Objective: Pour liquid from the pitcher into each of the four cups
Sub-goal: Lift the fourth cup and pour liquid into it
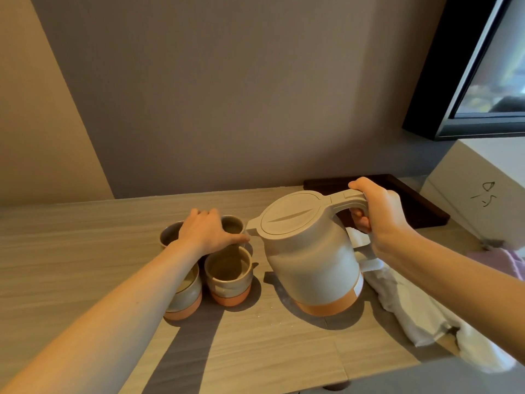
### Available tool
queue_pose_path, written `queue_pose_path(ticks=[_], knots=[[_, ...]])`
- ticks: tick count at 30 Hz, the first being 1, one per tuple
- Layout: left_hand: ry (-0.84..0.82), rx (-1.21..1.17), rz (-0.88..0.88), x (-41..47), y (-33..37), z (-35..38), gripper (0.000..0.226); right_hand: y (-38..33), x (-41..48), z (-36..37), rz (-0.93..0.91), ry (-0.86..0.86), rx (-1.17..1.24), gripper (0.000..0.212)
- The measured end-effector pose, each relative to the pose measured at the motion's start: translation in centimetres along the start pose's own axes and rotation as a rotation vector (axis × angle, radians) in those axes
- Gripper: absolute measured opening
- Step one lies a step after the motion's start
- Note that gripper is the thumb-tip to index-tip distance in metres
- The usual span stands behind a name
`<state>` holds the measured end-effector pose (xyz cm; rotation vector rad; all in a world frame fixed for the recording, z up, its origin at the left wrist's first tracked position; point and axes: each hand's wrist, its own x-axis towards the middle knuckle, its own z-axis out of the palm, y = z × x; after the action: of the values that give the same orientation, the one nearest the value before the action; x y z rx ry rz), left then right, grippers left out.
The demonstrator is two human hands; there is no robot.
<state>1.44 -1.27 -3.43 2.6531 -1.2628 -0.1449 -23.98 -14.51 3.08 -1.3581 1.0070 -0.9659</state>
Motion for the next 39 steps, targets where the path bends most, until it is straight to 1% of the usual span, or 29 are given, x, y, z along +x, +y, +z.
queue_pose_path(ticks=[5,10,16,19,23,26,28,33,39], knots=[[-0.029,0.073,-0.03,0.4,-0.2,0.1,0.09,0.4,0.4,-0.5,0.007,0.01,-0.004,0.031],[-0.018,-0.01,-0.05,0.2,0.1,0.0,0.08,0.7,0.8,-0.5,0.008,0.012,0.006,0.027],[0.057,-0.055,-0.051,0.5,-0.3,0.9,0.091,0.8,1.2,-0.4,0.012,0.009,0.007,0.029],[0.086,-0.106,-0.053,0.8,-0.5,1.0,0.09,0.8,1.4,-0.4,0.013,0.008,0.01,0.03],[0.15,-0.299,-0.077,1.1,-0.8,0.6,0.089,0.7,1.4,-0.5,0.02,0.017,0.011,0.031],[0.21,-0.508,-0.071,1.2,-0.5,0.0,0.081,0.3,1.2,-0.6,0.02,0.015,0.026,0.029],[0.243,-0.609,-0.063,1.3,-0.3,-0.6,0.083,-0.1,1.0,-0.6,0.016,0.012,0.038,0.027],[0.305,-0.815,-0.083,0.5,0.4,-2.9,0.087,-1.1,0.2,-0.6,-0.001,0.013,0.059,0.027],[0.338,-0.977,-0.079,-2.2,0.8,-5.6,0.079,-2.3,-1.1,-0.5,-0.018,0.004,0.102,0.026]])
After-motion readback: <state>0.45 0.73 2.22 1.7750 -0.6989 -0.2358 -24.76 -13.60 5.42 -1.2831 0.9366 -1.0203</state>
